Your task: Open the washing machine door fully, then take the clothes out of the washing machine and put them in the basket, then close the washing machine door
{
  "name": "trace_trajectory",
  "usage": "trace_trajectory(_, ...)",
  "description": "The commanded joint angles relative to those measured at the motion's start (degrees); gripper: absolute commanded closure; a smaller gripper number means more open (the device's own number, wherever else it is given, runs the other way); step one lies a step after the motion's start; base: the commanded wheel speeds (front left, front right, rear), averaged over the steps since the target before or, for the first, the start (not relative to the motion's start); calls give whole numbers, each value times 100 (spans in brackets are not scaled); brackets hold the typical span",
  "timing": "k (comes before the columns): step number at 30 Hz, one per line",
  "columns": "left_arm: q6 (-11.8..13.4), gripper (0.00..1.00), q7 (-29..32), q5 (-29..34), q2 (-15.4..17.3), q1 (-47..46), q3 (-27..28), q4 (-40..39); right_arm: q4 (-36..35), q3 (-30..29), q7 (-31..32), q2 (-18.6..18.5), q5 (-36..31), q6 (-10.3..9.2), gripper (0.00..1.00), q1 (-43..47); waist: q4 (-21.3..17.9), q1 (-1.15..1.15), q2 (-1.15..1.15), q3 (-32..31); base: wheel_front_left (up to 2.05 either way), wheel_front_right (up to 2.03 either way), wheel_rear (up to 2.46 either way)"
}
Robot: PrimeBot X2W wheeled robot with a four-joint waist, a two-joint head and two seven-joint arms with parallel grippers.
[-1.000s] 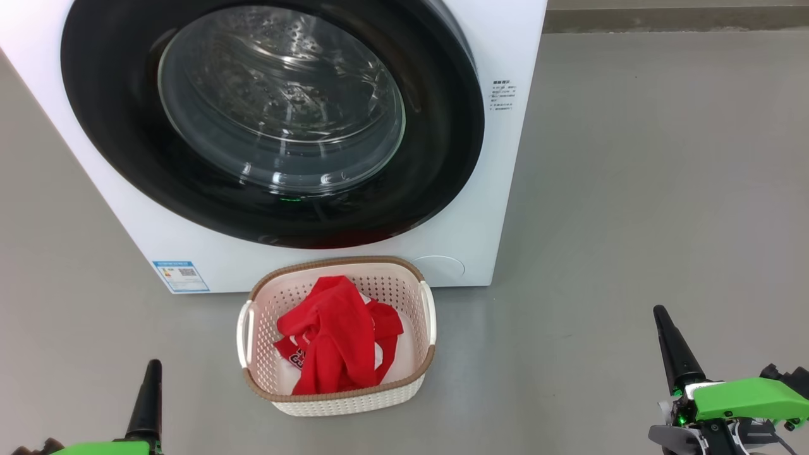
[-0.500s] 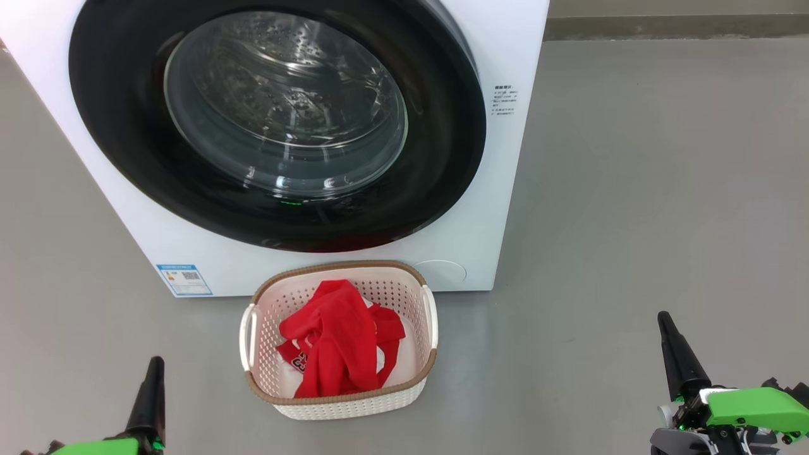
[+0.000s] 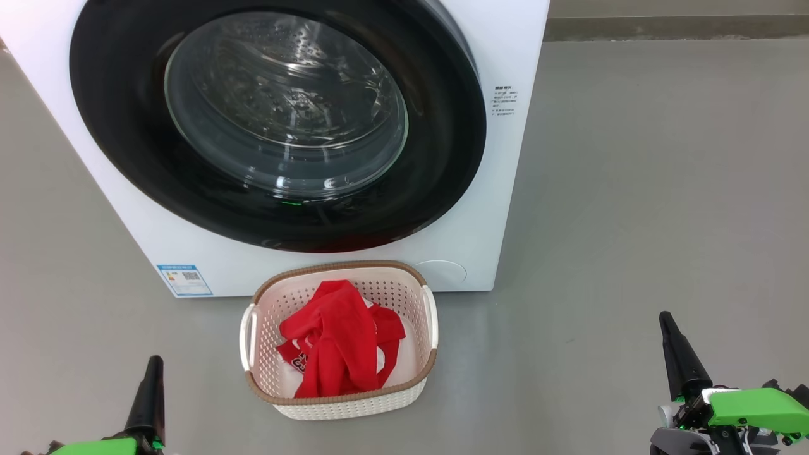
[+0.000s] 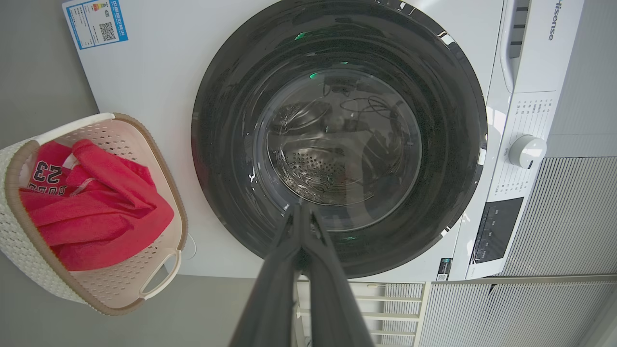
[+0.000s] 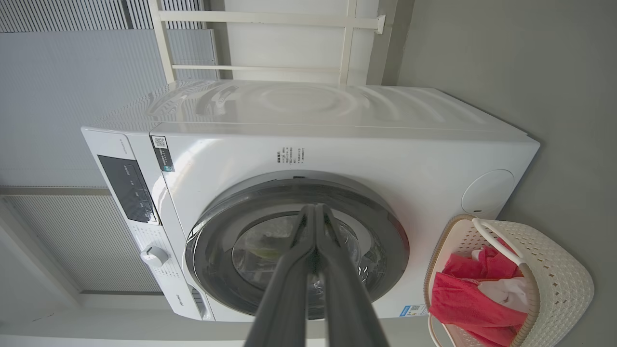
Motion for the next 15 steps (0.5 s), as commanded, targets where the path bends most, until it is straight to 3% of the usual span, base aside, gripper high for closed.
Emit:
trace_trajectory(1, -67, 100, 44, -18, 89, -219, 194, -106, -176, 100, 51, -5, 25, 9, 100, -40, 0, 0, -1, 0, 0, 0, 0)
trace_trajectory(15, -67, 100, 45, -17, 88, -219, 195, -106, -176, 90, 59, 2, 17, 9, 100, -41, 0, 0, -1, 0, 0, 0, 0)
